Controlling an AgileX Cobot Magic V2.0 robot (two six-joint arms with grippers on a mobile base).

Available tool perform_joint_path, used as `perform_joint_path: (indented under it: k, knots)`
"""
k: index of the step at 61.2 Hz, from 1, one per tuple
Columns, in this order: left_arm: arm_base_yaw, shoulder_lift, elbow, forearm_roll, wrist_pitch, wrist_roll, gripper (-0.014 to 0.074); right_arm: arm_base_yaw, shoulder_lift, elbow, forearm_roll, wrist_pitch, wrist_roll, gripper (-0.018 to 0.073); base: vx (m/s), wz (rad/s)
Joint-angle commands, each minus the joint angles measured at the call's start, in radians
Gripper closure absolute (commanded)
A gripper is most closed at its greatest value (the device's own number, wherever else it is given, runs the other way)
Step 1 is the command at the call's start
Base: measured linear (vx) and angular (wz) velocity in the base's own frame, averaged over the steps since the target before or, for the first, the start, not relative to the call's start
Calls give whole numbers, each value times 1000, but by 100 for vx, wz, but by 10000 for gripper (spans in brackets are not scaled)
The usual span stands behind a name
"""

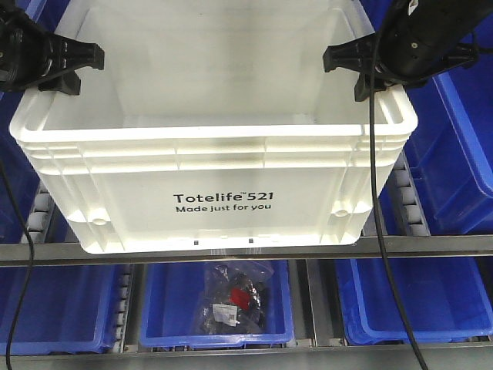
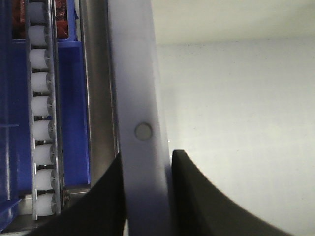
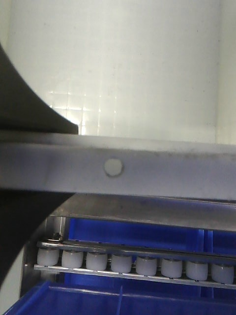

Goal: Move bin from left to right shelf
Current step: 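Lift and pull the white tote off the roller shelf toward the robot, then hold the tote with both grippers while the base turns away from the shelf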

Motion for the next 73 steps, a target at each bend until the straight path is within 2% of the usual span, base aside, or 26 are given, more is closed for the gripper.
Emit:
perform_joint_path:
  k: [1, 31, 73]
  knots:
    - [0, -58, -35, 37, -80, 21, 500, -10, -61, -37, -80, -85, -6, 549, -2, 1]
    - [0, -58, -35, 37, -81, 21, 501, -10, -61, -37, -83, -86, -6, 549, -7, -1]
    - [0, -58, -35, 37, -82, 21, 500, -10, -61, -37, -83, -86, -6, 549, -16, -15]
